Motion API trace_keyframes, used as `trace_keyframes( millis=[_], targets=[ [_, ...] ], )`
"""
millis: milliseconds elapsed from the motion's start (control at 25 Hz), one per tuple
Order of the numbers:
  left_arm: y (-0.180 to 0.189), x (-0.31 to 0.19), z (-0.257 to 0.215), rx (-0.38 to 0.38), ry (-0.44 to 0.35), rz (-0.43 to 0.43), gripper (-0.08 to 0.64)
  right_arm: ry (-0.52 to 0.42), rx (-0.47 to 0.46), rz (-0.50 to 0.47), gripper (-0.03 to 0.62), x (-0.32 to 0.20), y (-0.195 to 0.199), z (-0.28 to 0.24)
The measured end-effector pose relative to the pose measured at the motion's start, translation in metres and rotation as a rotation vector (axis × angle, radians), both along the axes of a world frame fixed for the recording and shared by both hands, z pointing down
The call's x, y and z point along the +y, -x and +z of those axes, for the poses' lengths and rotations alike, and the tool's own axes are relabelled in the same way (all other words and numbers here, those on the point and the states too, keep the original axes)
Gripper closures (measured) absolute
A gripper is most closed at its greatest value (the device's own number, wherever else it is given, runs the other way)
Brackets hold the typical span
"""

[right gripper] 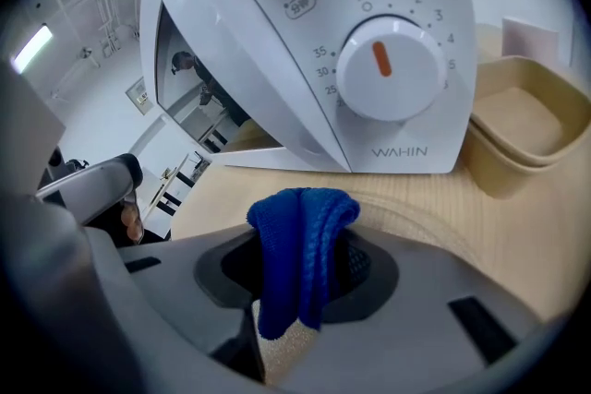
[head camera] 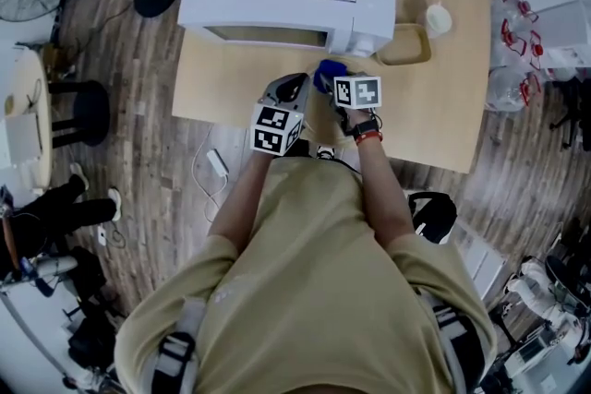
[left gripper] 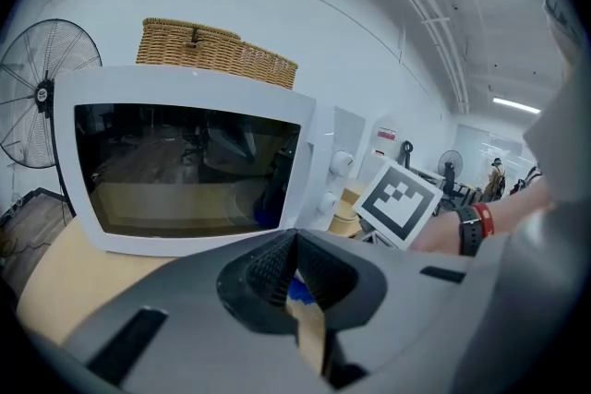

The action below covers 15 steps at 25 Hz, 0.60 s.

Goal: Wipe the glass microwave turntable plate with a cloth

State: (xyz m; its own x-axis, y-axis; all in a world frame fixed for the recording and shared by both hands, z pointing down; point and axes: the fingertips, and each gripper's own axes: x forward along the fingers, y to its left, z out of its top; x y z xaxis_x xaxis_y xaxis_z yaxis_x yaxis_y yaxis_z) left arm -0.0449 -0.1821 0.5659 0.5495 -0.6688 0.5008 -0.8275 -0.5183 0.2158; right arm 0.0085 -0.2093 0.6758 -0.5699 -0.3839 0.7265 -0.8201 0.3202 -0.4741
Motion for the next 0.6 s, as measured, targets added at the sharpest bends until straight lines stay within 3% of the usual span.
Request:
trace_keyframes(
  millis=[600],
  targets=[
    [-0.021,0.008,0.004,0.010,0.014,0.046,0.541,-0.015,0.018,0.067,0.446,0.002,-0.030,-0.002]
  ],
)
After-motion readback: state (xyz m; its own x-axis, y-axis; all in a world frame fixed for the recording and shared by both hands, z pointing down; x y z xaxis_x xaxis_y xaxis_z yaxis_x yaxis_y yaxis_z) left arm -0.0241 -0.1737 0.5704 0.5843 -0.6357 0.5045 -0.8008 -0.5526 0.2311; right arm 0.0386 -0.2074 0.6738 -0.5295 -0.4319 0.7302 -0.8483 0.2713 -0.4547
